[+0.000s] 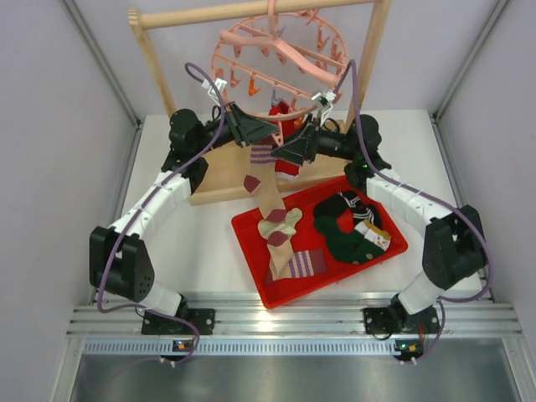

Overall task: Clip the socks to the hanger
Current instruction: Open the clamp at the hanger.

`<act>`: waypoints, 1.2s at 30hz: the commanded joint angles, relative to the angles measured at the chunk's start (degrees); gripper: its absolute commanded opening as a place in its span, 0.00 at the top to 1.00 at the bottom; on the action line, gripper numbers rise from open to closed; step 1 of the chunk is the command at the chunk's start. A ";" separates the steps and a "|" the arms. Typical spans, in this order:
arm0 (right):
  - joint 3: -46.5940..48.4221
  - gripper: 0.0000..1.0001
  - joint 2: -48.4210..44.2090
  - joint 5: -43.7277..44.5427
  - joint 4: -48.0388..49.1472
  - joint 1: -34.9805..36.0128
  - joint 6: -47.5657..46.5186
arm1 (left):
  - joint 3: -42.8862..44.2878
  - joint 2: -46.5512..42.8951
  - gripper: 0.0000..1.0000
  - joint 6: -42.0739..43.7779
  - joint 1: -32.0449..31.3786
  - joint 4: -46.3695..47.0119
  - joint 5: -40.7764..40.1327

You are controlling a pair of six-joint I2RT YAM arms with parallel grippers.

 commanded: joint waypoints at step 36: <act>0.82 1.00 -3.15 19.82 -7.00 1.49 -15.00 | 0.96 -9.79 0.26 10.29 -1.42 -20.07 -18.42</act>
